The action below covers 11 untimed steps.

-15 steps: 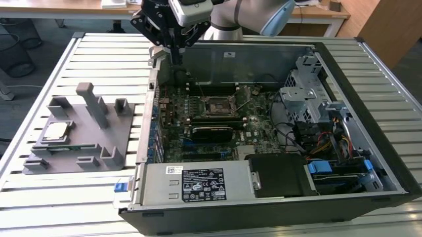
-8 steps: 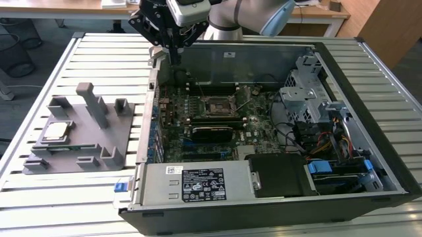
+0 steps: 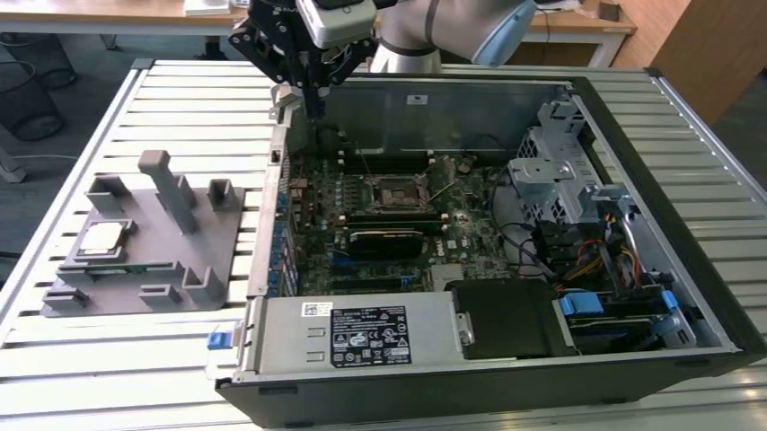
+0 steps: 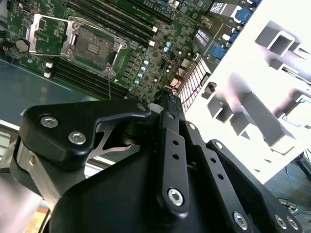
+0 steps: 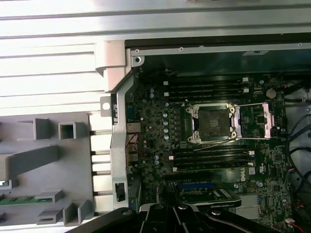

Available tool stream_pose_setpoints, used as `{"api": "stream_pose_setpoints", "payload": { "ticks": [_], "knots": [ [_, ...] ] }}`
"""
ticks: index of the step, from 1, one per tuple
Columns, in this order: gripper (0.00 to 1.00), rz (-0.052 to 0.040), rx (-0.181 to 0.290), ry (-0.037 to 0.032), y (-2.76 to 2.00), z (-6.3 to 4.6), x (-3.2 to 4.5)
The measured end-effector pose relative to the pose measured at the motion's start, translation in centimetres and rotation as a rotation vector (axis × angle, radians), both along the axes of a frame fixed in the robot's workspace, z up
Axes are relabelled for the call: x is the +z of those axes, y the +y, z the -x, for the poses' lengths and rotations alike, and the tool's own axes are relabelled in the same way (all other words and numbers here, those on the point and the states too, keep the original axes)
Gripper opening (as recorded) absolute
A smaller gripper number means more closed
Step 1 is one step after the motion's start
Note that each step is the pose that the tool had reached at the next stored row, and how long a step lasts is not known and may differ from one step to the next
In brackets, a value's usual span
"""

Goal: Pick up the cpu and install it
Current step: 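Reach for the cpu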

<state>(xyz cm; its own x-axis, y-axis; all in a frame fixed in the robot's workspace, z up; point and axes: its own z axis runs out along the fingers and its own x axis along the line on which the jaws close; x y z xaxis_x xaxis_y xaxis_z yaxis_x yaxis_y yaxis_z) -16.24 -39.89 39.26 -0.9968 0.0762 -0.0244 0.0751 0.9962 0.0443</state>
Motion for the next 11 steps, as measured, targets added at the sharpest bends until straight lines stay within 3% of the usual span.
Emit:
{"api": "stream_pose_setpoints", "payload": {
  "ticks": [11],
  "knots": [
    [0.11,-0.0001,0.0,0.0,0.0,0.69,-0.01]
  ]
}}
